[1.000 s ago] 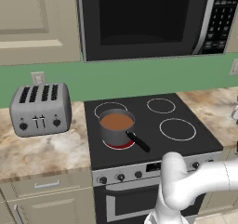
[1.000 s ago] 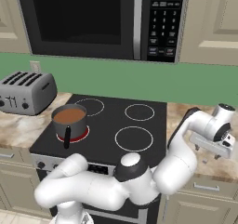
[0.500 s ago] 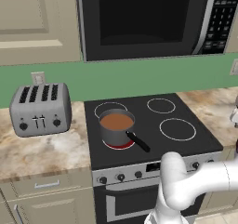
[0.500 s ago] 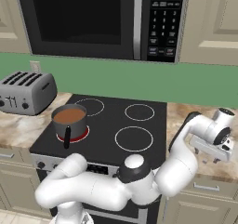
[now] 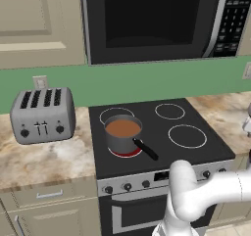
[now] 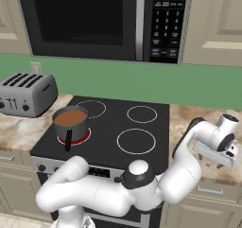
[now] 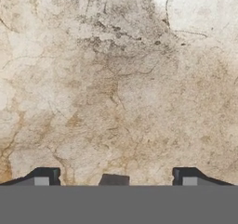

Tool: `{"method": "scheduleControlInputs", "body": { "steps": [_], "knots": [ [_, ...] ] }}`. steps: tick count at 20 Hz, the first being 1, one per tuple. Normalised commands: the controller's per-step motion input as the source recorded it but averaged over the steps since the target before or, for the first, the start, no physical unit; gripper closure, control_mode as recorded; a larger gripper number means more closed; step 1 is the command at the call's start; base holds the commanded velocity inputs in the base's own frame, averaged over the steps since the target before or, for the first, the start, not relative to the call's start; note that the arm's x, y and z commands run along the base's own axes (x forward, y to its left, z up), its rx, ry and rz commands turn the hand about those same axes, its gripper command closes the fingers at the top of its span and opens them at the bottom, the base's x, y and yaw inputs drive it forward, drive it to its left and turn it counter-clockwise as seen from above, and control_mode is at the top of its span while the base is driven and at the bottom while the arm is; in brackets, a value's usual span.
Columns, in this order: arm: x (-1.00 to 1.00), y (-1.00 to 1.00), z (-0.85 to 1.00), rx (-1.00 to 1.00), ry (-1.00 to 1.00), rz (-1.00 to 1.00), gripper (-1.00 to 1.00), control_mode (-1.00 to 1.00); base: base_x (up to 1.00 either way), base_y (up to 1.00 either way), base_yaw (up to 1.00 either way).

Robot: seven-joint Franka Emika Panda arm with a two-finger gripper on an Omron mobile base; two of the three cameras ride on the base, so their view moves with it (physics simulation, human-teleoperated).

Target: Pick up the sugar cube(s) and place them in the saucepan with hot chocolate.

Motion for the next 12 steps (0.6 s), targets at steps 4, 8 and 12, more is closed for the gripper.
{"method": "scheduleControlInputs", "body": {
  "steps": [4, 8, 12],
  "knots": [
    [-0.02, -0.07, -0.01, 0.00, 0.00, 0.00, -1.00, -1.00, 0.00, 0.00, 0.00],
    [-0.18, 0.00, 0.00, 0.00, 0.00, 0.00, -1.00, -1.00, 0.00, 0.00, 0.00],
    [-0.16, 0.12, 0.00, 0.00, 0.00, 0.05, -1.00, -1.00, 0.00, 0.00, 0.00]
  ]
}}
